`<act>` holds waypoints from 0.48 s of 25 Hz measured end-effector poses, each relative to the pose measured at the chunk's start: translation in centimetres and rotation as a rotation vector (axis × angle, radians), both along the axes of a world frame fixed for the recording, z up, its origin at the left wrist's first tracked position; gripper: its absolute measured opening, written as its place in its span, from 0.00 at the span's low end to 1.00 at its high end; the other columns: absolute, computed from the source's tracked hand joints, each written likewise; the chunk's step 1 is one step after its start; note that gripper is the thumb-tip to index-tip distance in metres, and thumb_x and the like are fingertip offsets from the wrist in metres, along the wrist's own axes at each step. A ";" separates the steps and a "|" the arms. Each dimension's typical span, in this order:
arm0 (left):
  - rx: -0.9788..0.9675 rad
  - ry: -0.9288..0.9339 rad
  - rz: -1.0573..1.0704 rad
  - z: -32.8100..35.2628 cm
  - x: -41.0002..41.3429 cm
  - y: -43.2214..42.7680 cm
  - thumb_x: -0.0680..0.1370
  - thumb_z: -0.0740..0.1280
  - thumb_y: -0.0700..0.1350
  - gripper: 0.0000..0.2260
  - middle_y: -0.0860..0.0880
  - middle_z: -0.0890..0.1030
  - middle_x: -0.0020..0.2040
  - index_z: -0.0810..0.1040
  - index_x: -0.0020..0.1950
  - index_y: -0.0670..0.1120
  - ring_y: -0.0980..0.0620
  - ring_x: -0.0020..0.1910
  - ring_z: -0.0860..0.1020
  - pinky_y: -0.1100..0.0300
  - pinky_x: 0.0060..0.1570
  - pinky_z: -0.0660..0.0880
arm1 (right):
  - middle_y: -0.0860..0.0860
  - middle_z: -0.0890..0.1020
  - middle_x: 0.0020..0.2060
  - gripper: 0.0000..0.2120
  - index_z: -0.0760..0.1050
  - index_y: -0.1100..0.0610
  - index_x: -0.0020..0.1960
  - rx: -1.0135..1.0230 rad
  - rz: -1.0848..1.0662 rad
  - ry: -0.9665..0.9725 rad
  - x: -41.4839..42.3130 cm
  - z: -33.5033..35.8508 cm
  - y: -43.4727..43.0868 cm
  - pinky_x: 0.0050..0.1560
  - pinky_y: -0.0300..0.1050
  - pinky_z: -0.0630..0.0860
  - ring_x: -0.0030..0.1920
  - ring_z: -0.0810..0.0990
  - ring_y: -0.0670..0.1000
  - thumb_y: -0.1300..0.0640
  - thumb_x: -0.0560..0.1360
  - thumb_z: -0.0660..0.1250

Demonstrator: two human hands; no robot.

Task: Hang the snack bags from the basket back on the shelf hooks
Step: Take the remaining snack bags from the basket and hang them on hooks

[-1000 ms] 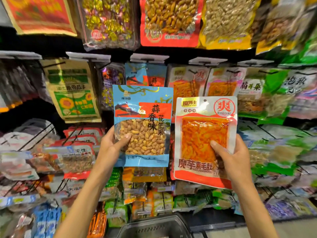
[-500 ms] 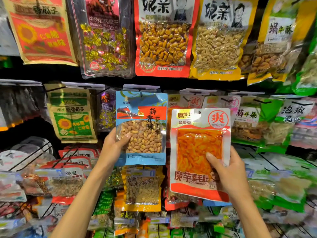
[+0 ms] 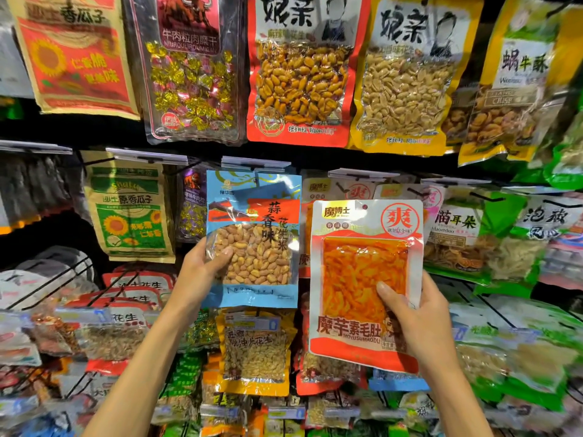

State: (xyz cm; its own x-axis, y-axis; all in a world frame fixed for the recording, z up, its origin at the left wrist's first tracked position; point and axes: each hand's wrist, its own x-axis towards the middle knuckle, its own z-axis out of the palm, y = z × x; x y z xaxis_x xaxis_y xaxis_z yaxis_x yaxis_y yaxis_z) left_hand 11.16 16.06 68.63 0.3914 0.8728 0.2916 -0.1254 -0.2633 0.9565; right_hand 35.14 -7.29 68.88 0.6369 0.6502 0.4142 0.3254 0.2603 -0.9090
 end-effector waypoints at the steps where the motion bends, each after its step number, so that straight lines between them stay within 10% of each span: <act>1: -0.009 -0.010 0.000 0.0 0.1 -0.1 0.80 0.66 0.45 0.16 0.52 0.83 0.58 0.75 0.68 0.48 0.55 0.56 0.81 0.62 0.53 0.75 | 0.49 0.86 0.51 0.14 0.77 0.50 0.60 0.003 0.005 -0.001 0.1 0.0 0.1 0.53 0.59 0.81 0.51 0.85 0.51 0.57 0.76 0.71; 12: -0.047 0.010 0.030 0.2 2.3 1.4 0.82 0.64 0.43 0.12 0.60 0.80 0.53 0.73 0.64 0.53 0.67 0.48 0.77 0.68 0.49 0.71 | 0.51 0.85 0.48 0.11 0.77 0.50 0.58 -0.044 0.050 -0.066 1.7 0.5 3.1 0.55 0.60 0.80 0.50 0.85 0.52 0.56 0.76 0.71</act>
